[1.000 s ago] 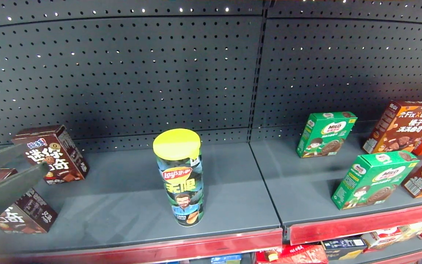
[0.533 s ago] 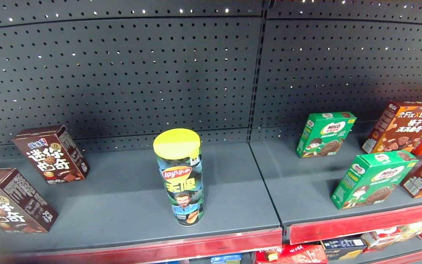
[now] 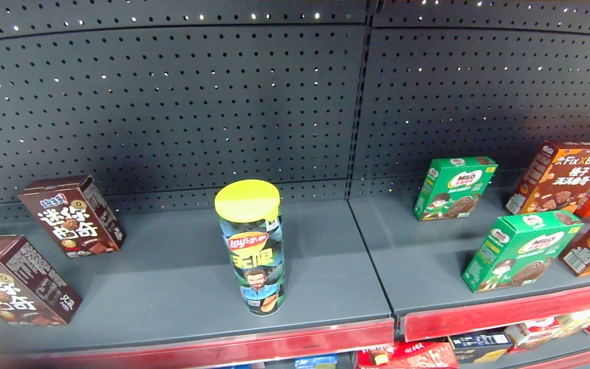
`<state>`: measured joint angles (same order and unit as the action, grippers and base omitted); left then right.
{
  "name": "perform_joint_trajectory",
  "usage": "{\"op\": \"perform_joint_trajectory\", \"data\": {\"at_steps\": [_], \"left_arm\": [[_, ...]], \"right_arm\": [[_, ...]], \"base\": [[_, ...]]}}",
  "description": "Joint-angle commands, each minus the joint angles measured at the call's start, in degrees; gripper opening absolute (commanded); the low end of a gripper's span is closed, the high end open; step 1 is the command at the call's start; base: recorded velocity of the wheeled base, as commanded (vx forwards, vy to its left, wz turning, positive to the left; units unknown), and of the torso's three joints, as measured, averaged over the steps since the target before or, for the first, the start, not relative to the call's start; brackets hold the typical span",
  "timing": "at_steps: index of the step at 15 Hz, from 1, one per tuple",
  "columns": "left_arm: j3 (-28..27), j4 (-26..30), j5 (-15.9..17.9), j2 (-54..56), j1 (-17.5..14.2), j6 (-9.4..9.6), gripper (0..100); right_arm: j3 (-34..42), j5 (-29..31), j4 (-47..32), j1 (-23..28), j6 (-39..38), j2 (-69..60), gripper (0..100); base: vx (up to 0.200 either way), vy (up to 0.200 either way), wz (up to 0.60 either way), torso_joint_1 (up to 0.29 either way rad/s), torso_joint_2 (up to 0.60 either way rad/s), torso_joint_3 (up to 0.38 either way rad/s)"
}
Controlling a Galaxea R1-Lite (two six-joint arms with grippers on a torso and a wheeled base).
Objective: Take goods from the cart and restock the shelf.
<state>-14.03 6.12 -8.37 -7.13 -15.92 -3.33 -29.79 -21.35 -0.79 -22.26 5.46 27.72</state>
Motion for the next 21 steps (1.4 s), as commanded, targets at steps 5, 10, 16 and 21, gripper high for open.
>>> {"op": "perform_joint_trajectory", "data": {"at_steps": [5, 10, 16, 21], "left_arm": [[11.1, -1.8, -7.3, 7.1, -2.4, 1.57, 100], [12.0, -4.3, -1.6, 7.1, -2.4, 1.83, 100], [13.4, -4.5, 7.9, 7.1, -2.3, 3.15, 100], [13.4, -4.5, 7.9, 7.1, -2.3, 2.8, 100]], "right_arm": [[1.0, -0.2, 0.1, 0.7, -1.8, -3.0, 0], [0.1, -0.6, 0.4, 0.1, -2.2, -2.1, 0], [-2.5, -3.8, 0.5, -0.6, -3.0, -0.3, 0], [-7.4, -4.0, 0.6, -1.4, -2.8, 6.6, 0]], "base": [[0.0, 0.0, 0.0, 0.0, 0.0, 0.0], [0.0, 0.0, 0.0, 0.0, 0.0, 0.0], [0.0, 0.0, 0.0, 0.0, 0.0, 0.0], [0.0, 0.0, 0.0, 0.0, 0.0, 0.0]]}}
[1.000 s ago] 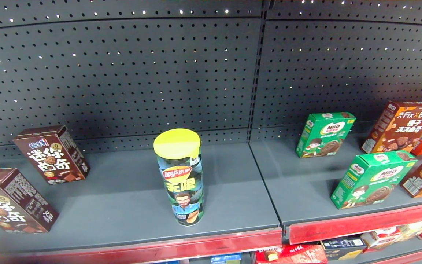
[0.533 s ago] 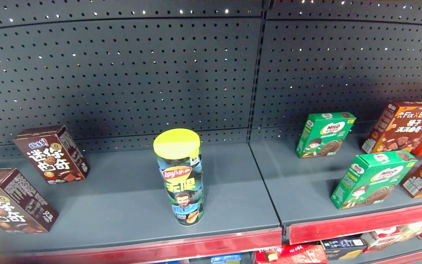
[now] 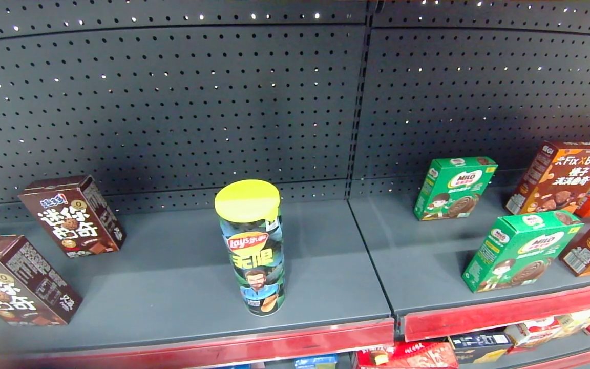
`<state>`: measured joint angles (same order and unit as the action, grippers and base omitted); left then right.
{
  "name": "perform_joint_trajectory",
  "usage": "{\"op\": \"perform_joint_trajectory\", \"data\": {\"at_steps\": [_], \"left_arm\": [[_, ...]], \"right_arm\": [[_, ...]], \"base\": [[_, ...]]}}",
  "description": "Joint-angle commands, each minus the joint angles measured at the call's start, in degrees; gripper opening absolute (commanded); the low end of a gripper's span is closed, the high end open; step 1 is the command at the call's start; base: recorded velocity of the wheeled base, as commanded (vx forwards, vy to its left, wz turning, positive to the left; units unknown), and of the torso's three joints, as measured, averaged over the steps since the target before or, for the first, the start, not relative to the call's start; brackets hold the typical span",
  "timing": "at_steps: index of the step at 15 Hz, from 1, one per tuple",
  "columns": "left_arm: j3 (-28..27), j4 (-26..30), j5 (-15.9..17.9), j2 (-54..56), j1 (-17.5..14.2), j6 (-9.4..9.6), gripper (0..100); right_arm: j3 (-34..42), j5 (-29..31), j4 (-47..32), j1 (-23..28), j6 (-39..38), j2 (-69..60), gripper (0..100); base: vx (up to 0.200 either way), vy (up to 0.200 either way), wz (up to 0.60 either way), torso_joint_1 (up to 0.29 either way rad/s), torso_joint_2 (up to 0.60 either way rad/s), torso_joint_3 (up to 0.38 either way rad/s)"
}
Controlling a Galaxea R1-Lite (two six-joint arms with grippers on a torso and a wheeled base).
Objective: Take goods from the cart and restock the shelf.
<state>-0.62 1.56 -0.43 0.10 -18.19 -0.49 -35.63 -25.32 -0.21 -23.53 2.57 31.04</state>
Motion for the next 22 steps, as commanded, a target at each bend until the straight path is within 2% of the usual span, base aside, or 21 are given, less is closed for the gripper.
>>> {"op": "perform_joint_trajectory", "data": {"at_steps": [1, 3, 14, 17, 18, 22], "left_arm": [[0.0, 0.0, 0.0, -0.1, -0.1, -0.04, 100], [0.0, 0.0, 0.0, -0.1, 0.0, -0.04, 100], [0.0, 0.0, 0.0, -0.1, -0.1, -0.04, 100], [0.0, 0.0, 0.0, -0.1, -0.1, -0.04, 100], [0.0, 0.0, 0.0, -0.1, 0.0, -0.04, 100], [0.0, 0.0, 0.0, -0.1, -0.1, -0.04, 100]], "right_arm": [[-2.3, 0.0, 0.0, -0.1, 0.2, 4.4, 0], [-4.6, 0.6, 0.3, 0.1, 0.3, 8.0, 0], [-3.0, 1.1, 4.4, 0.6, 2.5, 18.5, 0], [-2.5, 6.3, 4.5, -0.2, 2.4, 20.1, 0], [-2.2, 6.4, 4.6, -0.2, 2.4, 20.8, 0], [-1.8, 6.2, 12.5, -0.6, 2.1, 25.9, 0]], "base": [[0.0, 0.0, 0.0, 0.0, 0.0, 0.0], [0.0, 0.0, 0.0, 0.0, 0.0, 0.0], [0.0, 0.0, 0.0, 0.0, 0.0, 0.0], [0.0, 0.0, 0.0, 0.0, 0.0, 0.0], [0.0, 0.0, 0.0, 0.0, 0.0, 0.0], [0.0, 0.0, 0.0, 0.0, 0.0, 0.0]]}}
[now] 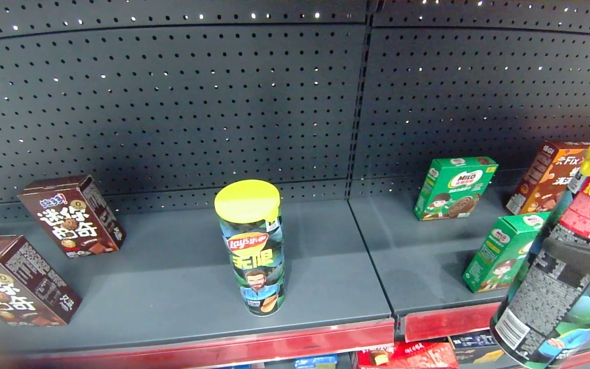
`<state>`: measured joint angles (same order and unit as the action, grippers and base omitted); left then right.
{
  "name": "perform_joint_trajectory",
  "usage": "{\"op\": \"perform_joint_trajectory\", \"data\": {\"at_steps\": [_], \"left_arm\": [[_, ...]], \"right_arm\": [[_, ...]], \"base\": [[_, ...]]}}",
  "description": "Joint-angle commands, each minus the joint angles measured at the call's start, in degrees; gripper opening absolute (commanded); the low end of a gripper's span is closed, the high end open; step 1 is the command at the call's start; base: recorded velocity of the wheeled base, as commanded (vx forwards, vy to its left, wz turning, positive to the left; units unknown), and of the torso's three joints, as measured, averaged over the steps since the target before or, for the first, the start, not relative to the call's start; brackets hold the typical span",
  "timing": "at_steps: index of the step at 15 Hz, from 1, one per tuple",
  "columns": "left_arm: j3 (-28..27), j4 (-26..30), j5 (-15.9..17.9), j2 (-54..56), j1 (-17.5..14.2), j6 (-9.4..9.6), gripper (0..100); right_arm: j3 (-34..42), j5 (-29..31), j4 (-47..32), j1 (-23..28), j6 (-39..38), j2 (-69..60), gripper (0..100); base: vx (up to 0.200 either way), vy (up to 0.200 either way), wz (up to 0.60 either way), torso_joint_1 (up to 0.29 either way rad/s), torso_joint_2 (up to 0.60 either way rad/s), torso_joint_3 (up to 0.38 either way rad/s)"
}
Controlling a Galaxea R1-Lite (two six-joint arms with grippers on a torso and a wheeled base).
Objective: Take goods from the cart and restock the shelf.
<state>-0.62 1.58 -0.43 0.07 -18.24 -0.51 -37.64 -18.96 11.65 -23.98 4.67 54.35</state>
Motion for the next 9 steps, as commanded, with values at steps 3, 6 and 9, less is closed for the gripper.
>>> {"op": "perform_joint_trajectory", "data": {"at_steps": [3, 6, 9], "left_arm": [[0.0, 0.0, 0.0, -0.1, 0.0, -0.02, 100], [0.0, 0.0, 0.0, -0.1, 0.0, -0.02, 100], [0.0, 0.0, 0.0, -0.1, 0.0, -0.02, 100]], "right_arm": [[0.4, -0.1, 5.0, -0.2, -0.3, 5.7, 0], [0.5, -1.0, 5.2, -0.1, -0.6, 6.5, 0], [0.5, -1.0, 5.2, 0.2, -0.6, 6.2, 0]], "base": [[0.0, 0.0, 0.0, 0.0, 0.0, 0.0], [0.0, 0.0, 0.6, 0.001, 0.0, 0.002], [0.0, 0.0, 0.4, 0.003, 0.0, 0.002]]}}
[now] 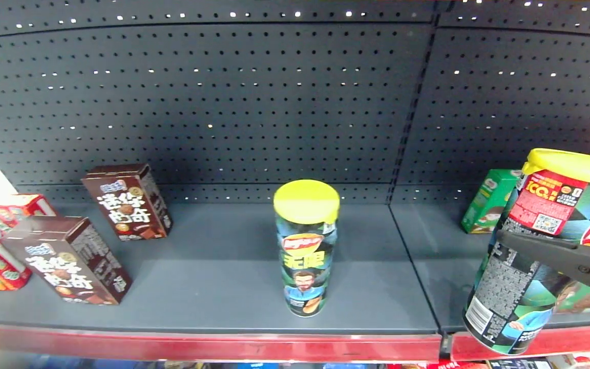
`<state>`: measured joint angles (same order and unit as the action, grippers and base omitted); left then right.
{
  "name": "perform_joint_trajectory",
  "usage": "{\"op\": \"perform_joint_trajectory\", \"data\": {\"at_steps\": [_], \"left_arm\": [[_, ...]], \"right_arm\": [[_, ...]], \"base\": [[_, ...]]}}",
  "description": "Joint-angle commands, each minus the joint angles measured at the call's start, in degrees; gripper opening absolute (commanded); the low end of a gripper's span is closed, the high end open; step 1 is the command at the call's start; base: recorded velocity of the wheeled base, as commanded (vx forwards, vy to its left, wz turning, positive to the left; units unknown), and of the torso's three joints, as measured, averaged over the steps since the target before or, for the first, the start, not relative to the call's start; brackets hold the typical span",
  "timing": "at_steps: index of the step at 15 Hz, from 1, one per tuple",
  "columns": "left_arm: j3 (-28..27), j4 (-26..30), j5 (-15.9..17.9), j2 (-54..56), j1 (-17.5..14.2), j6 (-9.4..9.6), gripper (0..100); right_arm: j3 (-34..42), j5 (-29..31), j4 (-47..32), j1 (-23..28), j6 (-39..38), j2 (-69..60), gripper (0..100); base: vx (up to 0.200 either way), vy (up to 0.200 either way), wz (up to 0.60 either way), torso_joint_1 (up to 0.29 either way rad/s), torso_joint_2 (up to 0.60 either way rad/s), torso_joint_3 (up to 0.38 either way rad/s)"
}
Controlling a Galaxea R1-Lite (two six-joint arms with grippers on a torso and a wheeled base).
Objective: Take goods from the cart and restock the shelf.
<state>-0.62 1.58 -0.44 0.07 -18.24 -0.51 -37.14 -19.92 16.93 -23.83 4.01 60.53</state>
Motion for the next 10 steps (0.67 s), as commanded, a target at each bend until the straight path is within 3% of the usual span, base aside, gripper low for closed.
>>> {"op": "perform_joint_trajectory", "data": {"at_steps": [1, 6, 10], "left_arm": [[0.0, 0.0, 0.0, -0.1, 0.0, -0.02, 100], [0.0, 0.0, 0.0, -0.1, 0.0, -0.02, 100], [0.0, 0.0, 0.0, -0.1, 0.0, -0.02, 100]], "right_arm": [[0.0, 0.1, -0.1, 0.0, 0.0, -0.1, 0], [0.1, -0.6, 2.1, 0.1, -1.1, 1.0, 0], [-0.1, 0.7, 12.1, -0.2, -0.6, 9.7, 0]], "base": [[0.0, 0.0, 0.0, 0.0, 0.0, 0.0], [0.0, 0.0, 0.0, 0.0, 0.0, 0.0], [0.0, 0.0, 0.0, 0.0, 0.0, 0.0]]}}
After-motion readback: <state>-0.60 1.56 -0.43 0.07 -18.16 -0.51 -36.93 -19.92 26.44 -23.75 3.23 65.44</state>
